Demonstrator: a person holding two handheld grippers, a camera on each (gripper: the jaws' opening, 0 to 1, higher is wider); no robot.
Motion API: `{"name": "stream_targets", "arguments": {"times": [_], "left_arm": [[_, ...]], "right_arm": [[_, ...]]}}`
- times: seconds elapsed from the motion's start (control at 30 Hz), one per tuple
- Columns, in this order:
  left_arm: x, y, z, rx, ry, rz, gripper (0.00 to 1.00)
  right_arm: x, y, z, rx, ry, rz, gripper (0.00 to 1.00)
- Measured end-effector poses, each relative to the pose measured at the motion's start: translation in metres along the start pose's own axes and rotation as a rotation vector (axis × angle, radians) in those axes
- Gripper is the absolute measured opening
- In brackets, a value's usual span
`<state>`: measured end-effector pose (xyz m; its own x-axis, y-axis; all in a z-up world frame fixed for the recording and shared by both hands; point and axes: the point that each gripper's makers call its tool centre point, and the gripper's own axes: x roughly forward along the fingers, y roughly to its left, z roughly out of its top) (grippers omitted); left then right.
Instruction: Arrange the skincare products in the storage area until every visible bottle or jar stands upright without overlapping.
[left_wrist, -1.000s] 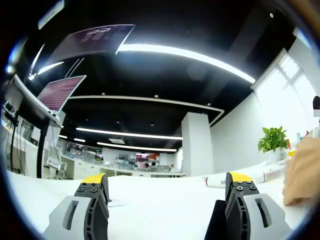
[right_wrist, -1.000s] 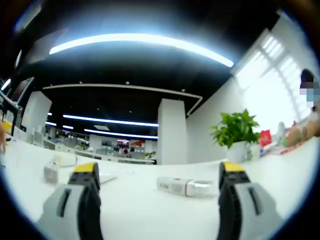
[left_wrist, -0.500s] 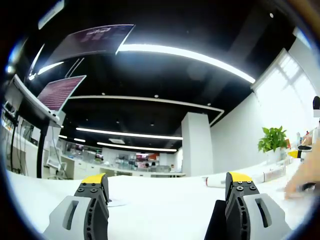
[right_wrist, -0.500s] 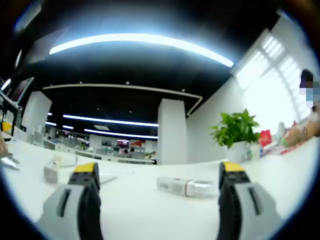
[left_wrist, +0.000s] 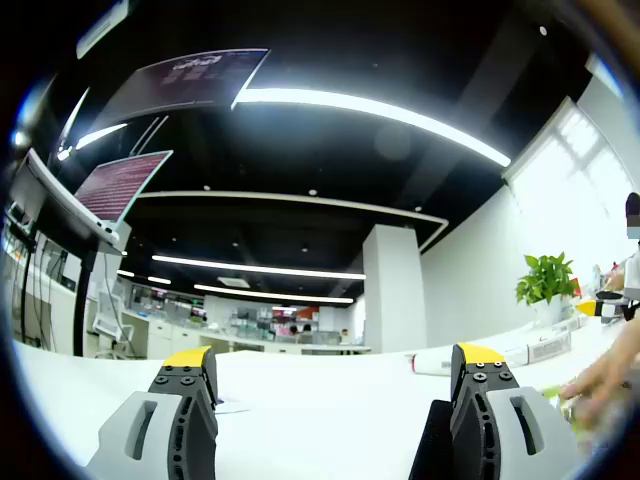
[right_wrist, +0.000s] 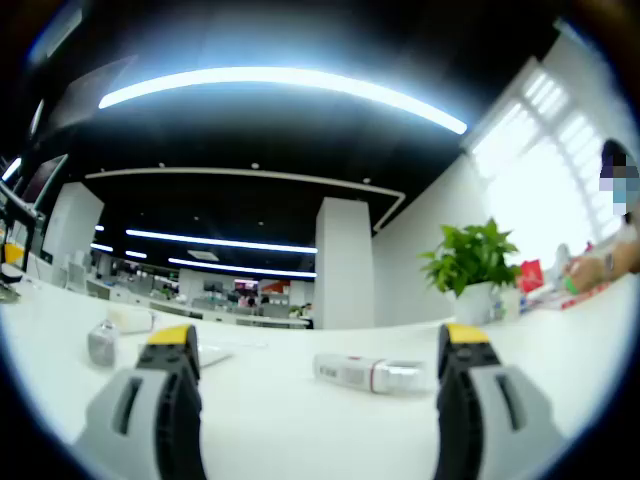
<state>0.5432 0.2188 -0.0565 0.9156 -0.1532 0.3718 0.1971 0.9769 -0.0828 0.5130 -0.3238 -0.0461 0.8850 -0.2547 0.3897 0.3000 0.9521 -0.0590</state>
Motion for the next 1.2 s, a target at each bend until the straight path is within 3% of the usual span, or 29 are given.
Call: {"name": "stream_targets", "arguments": {"times": [1.2], "left_arm": [[0.0063, 0.0091, -0.0042, 0.001, 0.000, 0.000, 0.99]], "right_arm": [[0.0011, -0.0013, -0.0007, 0.000, 0.000, 0.000, 1.00]]}}
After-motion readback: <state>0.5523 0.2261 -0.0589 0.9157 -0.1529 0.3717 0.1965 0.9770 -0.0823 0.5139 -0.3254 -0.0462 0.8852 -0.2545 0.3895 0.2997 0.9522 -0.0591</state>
